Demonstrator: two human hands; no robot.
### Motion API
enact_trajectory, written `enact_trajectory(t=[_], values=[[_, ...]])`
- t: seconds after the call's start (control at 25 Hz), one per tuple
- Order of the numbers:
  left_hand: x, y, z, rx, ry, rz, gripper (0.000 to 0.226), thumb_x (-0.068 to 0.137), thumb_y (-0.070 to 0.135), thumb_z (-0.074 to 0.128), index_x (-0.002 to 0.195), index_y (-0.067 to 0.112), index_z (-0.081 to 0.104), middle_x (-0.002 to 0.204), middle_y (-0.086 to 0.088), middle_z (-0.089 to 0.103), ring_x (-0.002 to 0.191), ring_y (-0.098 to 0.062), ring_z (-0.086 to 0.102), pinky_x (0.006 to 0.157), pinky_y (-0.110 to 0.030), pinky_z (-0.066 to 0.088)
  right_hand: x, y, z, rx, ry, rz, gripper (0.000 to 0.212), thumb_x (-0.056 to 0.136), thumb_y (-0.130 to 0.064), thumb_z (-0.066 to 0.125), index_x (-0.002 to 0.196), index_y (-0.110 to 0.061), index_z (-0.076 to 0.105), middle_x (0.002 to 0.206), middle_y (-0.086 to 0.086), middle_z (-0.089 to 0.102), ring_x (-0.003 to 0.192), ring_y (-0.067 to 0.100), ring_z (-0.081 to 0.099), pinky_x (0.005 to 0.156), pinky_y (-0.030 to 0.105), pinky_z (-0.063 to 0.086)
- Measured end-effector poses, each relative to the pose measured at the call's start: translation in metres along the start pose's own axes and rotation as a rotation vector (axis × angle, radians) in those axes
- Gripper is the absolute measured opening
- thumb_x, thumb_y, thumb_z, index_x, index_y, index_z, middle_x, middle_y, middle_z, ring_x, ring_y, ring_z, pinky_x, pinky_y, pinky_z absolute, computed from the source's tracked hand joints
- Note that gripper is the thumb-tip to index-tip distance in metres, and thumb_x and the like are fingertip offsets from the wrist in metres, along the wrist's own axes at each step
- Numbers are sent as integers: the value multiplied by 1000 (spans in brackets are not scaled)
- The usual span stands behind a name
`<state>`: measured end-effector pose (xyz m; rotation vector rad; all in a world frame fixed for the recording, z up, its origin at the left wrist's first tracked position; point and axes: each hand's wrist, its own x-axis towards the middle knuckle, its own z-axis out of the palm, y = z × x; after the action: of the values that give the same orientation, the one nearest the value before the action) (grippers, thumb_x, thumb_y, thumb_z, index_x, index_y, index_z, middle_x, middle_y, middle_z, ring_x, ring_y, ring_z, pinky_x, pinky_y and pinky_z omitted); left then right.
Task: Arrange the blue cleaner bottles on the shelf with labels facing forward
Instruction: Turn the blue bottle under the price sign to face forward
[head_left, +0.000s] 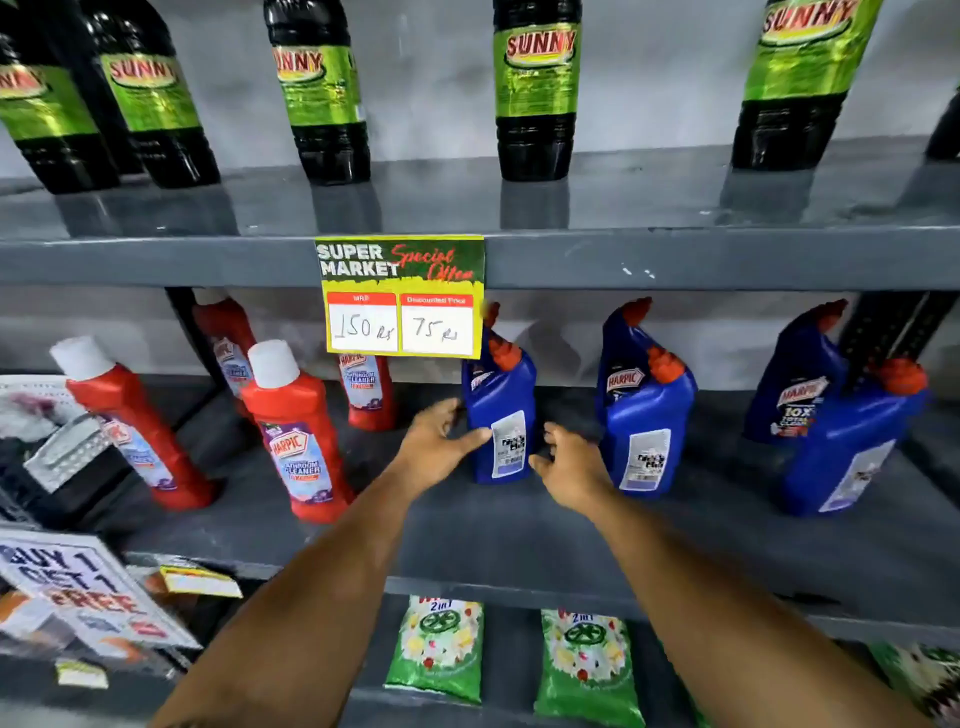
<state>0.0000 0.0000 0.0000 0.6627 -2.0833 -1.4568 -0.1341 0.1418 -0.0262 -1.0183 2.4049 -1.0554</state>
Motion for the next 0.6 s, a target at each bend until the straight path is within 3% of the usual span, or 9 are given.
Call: enact_trajectory(t=[0.12, 0.24, 0.4, 0.6], values=[[14, -3, 2, -30, -78, 28, 42, 78, 7, 76, 117, 7, 61, 117, -16, 70, 103, -21, 67, 98, -44, 53, 6, 0, 10, -1, 35, -14, 55, 86, -23, 64, 136, -10, 46, 136, 12, 58, 124, 27, 55, 106, 40, 43], [21, -4, 2, -68, -94, -13, 40, 77, 13, 77, 115, 13, 63, 113, -12, 72, 102, -22, 69, 94, -44, 55, 4, -1, 16, 98, 80, 3, 39, 87, -21, 64, 124, -13, 54, 123, 7, 67, 114, 25, 63, 99, 40, 49], [27, -8, -2, -45, -89, -54, 36, 73, 21, 80, 106, 15, 66, 106, -10, 74, 100, -24, 71, 90, -49, 57, 5, -6, 17, 87, 159, -10, 34, 86, -21, 66, 116, -10, 57, 117, 8, 69, 105, 23, 66, 88, 31, 51], [25, 11, 7, 26, 64, -68, 29, 71, 20, 82, 93, 12, 64, 96, -8, 73, 88, -23, 71, 77, -37, 59, -4, -14, 24, 74, 261, -82, 55, 82, -27, 69, 129, -6, 52, 122, 13, 67, 110, 24, 64, 93, 28, 47]])
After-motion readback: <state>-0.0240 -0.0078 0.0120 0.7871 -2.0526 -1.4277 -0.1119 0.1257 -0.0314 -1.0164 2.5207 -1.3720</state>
